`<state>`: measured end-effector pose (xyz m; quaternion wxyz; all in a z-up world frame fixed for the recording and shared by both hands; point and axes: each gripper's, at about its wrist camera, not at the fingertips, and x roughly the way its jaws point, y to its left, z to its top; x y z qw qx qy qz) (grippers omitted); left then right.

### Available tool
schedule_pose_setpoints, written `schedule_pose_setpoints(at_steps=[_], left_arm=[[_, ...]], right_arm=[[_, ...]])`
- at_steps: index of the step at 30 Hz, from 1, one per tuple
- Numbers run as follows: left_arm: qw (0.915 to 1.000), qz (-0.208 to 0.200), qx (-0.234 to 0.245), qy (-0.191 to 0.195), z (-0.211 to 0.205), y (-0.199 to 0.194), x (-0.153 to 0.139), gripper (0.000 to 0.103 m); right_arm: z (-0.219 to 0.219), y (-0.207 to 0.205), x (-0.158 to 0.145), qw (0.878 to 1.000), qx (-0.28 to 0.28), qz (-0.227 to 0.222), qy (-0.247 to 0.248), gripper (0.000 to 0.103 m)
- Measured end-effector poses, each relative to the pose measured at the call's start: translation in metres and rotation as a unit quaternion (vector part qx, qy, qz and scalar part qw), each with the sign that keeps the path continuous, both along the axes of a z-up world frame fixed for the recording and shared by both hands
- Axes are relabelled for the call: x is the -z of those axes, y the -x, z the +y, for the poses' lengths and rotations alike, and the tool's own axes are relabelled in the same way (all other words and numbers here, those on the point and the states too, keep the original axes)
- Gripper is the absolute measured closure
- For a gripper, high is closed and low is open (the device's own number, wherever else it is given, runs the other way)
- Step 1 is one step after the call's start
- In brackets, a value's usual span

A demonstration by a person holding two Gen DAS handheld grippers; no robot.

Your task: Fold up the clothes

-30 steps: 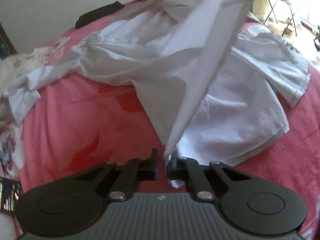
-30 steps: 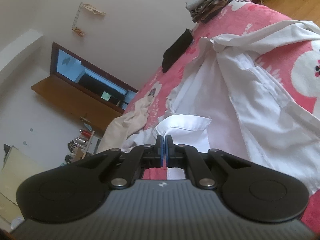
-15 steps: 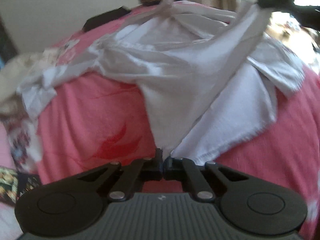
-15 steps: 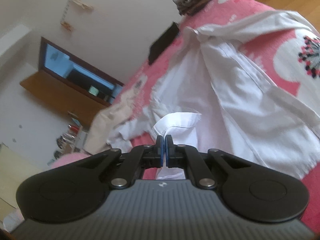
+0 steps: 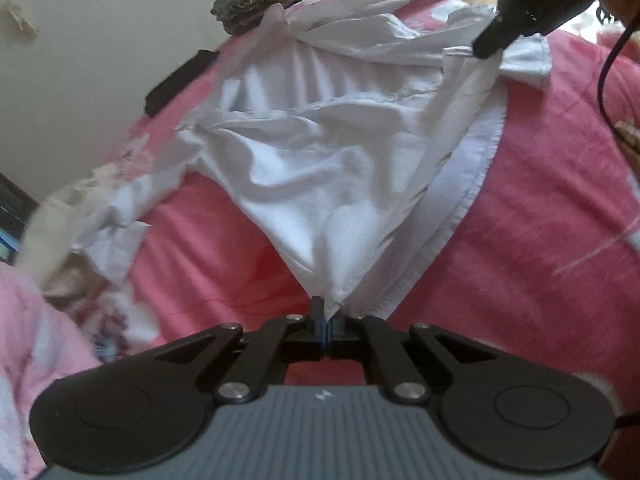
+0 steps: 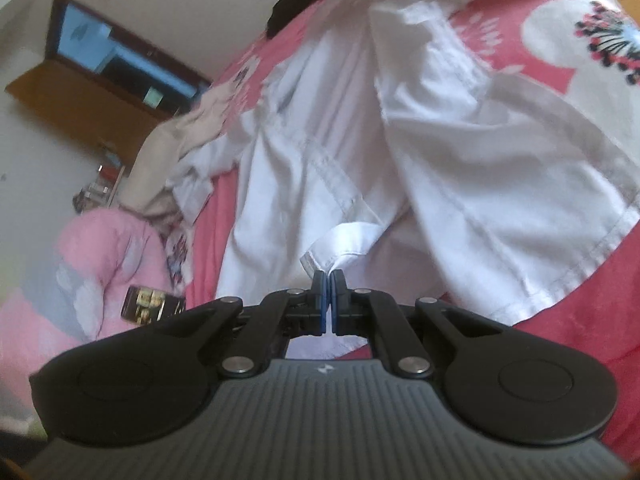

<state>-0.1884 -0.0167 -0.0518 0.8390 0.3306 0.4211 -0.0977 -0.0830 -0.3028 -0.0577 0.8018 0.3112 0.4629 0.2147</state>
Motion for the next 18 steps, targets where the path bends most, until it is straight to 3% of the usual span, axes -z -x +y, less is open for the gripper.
schedule_pose_setpoints(at_steps=[4, 9, 13, 15, 18], left_arm=[[0.9993, 0.022, -0.005, -0.029, 0.002, 0.001, 0.025, 0.102], [0.9989, 0.026, 0.008, -0.037, 0.002, 0.008, 0.037, 0.102], [0.9981, 0.026, 0.023, -0.050, 0.002, 0.013, 0.041, 0.101], [0.9980, 0.043, 0.016, -0.043, 0.007, 0.012, 0.042, 0.100], [0.9976, 0.068, 0.006, -0.001, 0.019, 0.010, 0.036, 0.094]], right_arm=[[0.015, 0.004, 0.027, 0.998, -0.039, 0.039, 0.017, 0.102], [0.024, 0.014, 0.042, 0.995, -0.076, 0.031, 0.053, 0.102], [0.019, 0.018, 0.042, 0.995, -0.083, 0.036, 0.047, 0.102], [0.019, 0.020, 0.042, 0.994, -0.093, 0.034, 0.047, 0.102], [0.024, 0.017, 0.046, 0.993, -0.108, 0.046, 0.030, 0.100]])
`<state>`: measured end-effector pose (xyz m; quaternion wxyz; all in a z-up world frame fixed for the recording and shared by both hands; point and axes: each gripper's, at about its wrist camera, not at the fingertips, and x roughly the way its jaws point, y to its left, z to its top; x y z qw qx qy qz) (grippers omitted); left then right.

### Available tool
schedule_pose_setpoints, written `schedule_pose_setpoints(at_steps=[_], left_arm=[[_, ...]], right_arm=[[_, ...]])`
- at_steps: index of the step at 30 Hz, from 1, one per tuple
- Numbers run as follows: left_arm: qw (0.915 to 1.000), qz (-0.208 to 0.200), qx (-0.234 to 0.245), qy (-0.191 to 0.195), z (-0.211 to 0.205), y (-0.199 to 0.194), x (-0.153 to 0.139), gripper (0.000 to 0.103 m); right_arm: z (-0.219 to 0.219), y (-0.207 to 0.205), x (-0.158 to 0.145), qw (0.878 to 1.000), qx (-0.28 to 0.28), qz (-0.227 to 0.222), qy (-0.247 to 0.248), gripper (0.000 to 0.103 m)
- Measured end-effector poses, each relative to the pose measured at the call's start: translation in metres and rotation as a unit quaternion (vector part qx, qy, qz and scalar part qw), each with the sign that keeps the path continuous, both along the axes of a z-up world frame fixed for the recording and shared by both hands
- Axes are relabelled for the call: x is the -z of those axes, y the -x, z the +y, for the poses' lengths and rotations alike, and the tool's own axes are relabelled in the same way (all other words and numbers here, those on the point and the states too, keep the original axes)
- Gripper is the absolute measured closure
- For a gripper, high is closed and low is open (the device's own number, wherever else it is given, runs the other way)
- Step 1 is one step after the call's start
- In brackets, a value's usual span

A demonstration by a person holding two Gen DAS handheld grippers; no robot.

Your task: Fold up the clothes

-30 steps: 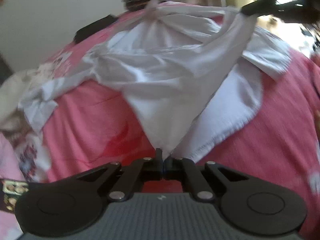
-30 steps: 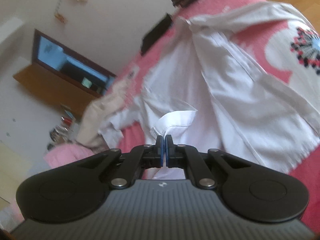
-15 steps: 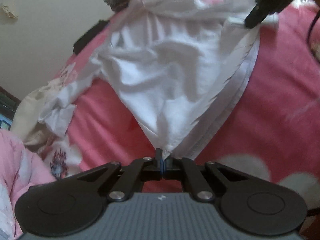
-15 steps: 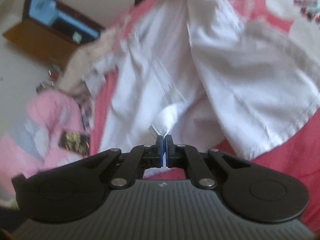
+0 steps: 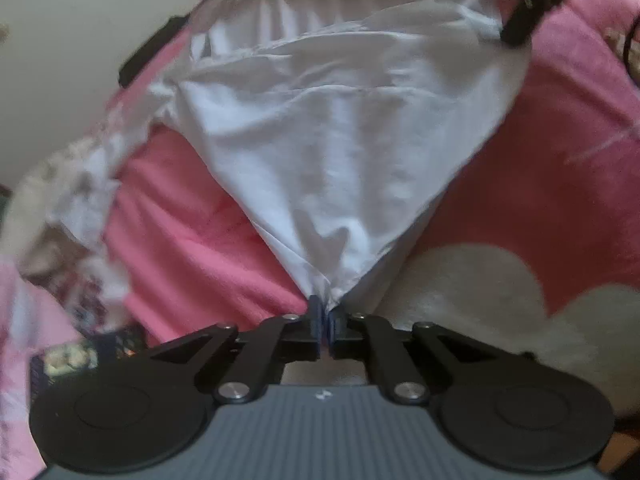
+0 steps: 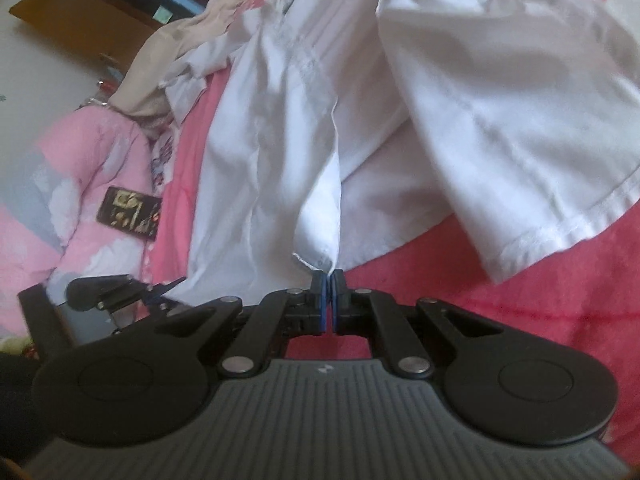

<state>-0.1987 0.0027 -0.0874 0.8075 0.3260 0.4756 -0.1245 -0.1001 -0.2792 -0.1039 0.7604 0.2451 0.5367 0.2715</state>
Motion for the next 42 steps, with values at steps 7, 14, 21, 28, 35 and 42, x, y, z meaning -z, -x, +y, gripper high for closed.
schedule_pose_setpoints(at_steps=[7, 14, 21, 28, 35, 42], left_arm=[[0.9938, 0.059, -0.067, 0.066, 0.048, 0.001, -0.017, 0.066], [0.9832, 0.049, -0.145, 0.100, 0.085, -0.011, -0.046, 0.066], [0.9868, 0.017, -0.103, 0.123, 0.051, -0.072, -0.068, 0.065], [0.9909, 0.009, -0.073, 0.112, 0.018, -0.124, -0.065, 0.065], [0.9838, -0.022, -0.125, 0.126, 0.039, -0.185, -0.064, 0.065], [0.9345, -0.087, -0.269, 0.216, 0.092, -0.283, -0.063, 0.065]], right_arm=[[0.005, 0.001, 0.004, 1.000, -0.025, 0.010, 0.001, 0.099], [0.002, 0.002, -0.012, 0.996, -0.073, 0.003, 0.050, 0.080], [0.007, -0.048, -0.111, 0.977, -0.129, -0.138, 0.099, 0.069], [0.062, -0.169, -0.156, 0.966, -0.127, -0.186, 0.123, 0.062], [0.115, -0.258, -0.136, 0.960, -0.113, -0.194, 0.166, 0.063], [0.151, -0.317, -0.126, 0.952, -0.105, -0.247, 0.148, 0.066]])
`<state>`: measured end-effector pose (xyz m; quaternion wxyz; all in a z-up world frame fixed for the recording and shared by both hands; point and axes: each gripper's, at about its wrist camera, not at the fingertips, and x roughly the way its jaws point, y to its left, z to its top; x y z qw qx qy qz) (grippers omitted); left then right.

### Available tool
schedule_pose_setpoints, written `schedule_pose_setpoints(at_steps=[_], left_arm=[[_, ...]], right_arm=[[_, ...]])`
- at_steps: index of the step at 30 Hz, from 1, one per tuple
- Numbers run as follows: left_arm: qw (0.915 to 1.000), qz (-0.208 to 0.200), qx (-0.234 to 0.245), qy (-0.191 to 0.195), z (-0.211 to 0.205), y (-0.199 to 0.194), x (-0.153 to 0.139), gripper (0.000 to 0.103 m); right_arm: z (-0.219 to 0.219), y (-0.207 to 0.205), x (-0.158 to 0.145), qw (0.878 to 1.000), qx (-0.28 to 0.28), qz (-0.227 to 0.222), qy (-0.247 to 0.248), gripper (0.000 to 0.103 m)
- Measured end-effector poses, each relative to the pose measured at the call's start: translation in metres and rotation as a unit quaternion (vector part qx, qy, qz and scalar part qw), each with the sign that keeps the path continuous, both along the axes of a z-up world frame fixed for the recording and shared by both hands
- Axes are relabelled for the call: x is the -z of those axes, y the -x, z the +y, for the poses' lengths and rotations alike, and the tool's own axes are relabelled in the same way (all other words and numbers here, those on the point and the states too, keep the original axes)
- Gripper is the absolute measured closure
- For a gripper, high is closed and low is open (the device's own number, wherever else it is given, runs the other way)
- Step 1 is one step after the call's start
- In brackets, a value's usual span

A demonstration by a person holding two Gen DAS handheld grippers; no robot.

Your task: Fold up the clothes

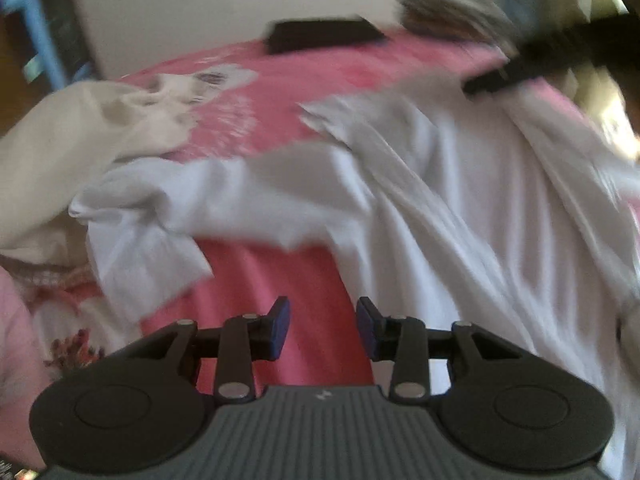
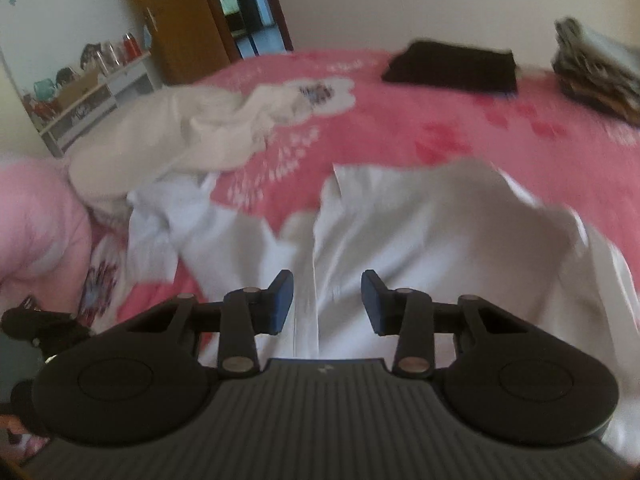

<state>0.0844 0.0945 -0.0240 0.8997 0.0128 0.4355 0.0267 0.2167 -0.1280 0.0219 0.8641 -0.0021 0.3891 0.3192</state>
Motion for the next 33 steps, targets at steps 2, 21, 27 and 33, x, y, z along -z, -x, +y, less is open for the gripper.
schedule_pose_setpoints(at_steps=[2, 21, 27, 33], left_arm=[[0.9994, -0.016, -0.022, 0.022, 0.009, -0.023, 0.002, 0.065], [0.9975, -0.008, -0.065, 0.025, 0.034, -0.086, 0.057, 0.065], [0.9967, -0.011, -0.074, 0.031, 0.037, -0.083, 0.058, 0.065], [0.9962, -0.013, -0.079, 0.035, 0.040, -0.084, 0.059, 0.065]], right_arm=[[0.016, -0.021, 0.004, 1.000, -0.005, 0.002, -0.011, 0.066], [0.119, -0.118, 0.103, 0.994, 0.002, 0.065, 0.088, 0.081], [0.066, -0.117, 0.075, 0.996, 0.049, 0.061, -0.031, 0.103], [-0.037, -0.085, 0.051, 0.976, 0.127, 0.073, -0.162, 0.103]])
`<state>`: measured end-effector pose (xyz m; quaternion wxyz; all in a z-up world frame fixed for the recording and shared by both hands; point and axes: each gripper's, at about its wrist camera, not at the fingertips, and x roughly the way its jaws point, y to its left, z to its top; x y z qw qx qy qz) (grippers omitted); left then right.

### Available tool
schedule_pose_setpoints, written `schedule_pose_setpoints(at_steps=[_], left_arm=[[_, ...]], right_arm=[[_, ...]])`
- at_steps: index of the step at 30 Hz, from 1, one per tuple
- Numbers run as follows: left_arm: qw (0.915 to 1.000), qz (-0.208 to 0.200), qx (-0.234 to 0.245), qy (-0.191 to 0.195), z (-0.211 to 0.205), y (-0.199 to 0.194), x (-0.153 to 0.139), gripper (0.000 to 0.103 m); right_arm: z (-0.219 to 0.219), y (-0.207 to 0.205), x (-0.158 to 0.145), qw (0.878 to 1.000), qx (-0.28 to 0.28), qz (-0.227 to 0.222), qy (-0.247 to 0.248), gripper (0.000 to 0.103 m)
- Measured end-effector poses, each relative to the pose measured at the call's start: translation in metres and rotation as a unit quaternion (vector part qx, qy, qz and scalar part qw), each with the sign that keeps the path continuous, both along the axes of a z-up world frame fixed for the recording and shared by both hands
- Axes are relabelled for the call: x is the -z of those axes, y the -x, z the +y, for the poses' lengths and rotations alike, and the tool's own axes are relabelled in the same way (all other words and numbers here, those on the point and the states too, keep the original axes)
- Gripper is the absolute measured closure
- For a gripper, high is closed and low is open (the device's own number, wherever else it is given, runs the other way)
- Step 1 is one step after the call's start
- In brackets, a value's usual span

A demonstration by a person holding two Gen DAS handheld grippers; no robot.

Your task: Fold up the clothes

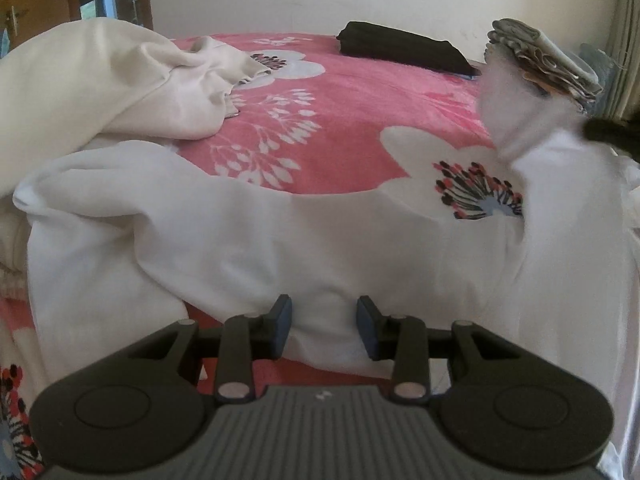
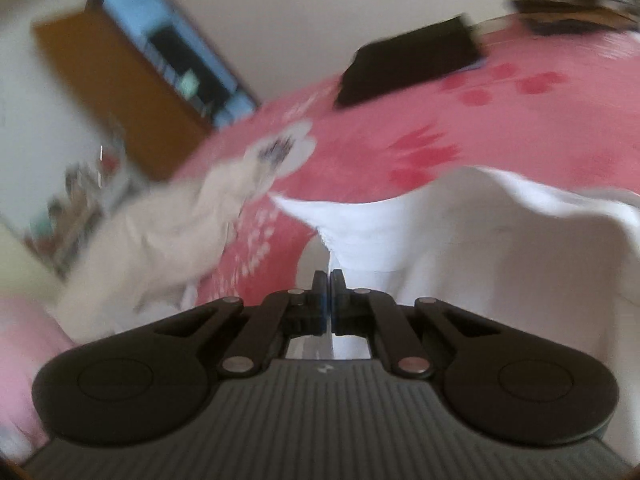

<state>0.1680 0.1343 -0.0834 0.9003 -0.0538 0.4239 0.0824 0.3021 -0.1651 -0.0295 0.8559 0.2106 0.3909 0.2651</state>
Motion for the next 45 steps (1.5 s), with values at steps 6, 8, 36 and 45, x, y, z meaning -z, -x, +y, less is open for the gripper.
schedule_pose_setpoints(at_steps=[6, 8, 36, 45], left_arm=[[0.9999, -0.001, -0.006, -0.008, -0.002, 0.000, 0.000, 0.065], [0.9999, -0.004, -0.007, -0.014, -0.003, 0.001, 0.001, 0.065], [0.9635, 0.012, 0.255, -0.080, -0.043, -0.081, 0.006, 0.053], [0.9639, -0.058, 0.238, -0.105, -0.048, -0.067, 0.006, 0.102]], right_arm=[[-0.079, 0.028, 0.034, 0.992, 0.103, 0.046, -0.057, 0.103], [-0.095, 0.035, 0.053, 0.986, 0.130, 0.069, -0.072, 0.103], [-0.071, -0.046, 0.017, 0.998, 0.031, 0.013, 0.060, 0.055], [-0.080, -0.055, 0.040, 0.997, 0.044, 0.020, 0.065, 0.055]])
